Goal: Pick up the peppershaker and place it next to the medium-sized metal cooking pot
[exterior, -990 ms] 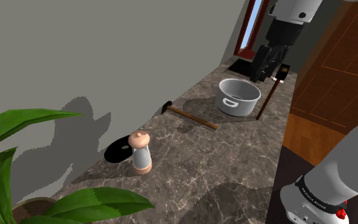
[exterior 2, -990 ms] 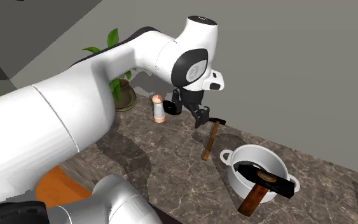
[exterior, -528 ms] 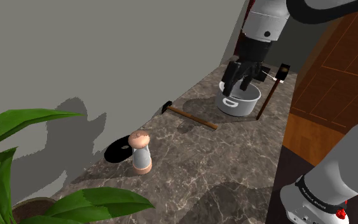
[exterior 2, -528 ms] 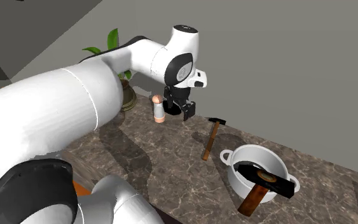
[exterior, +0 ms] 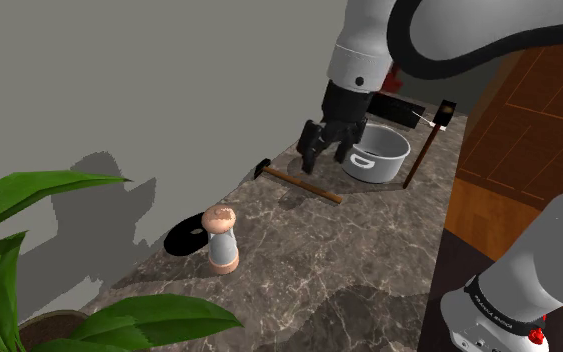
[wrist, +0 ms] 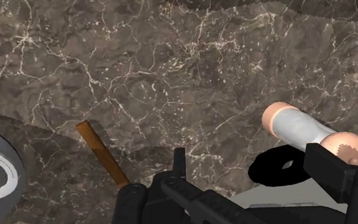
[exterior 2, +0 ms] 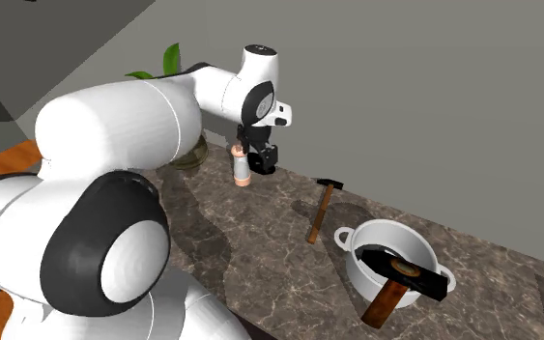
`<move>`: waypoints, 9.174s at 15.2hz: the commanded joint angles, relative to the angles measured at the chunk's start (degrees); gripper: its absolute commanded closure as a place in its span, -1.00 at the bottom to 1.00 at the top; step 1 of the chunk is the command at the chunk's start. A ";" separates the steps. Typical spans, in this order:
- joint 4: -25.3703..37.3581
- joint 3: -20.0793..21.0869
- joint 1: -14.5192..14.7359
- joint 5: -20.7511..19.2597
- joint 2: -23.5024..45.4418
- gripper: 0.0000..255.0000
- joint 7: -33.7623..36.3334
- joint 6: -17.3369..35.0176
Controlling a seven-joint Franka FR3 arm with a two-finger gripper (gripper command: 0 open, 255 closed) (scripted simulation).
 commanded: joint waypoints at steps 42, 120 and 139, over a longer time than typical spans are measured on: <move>19.38 11.80 5.60 -16.67 36.36 1.00 24.58 18.69; 7.78 -16.82 -5.37 -3.74 -17.15 1.00 -14.28 -26.56; -4.37 -27.79 -8.79 -11.44 -26.22 1.00 -26.18 -25.22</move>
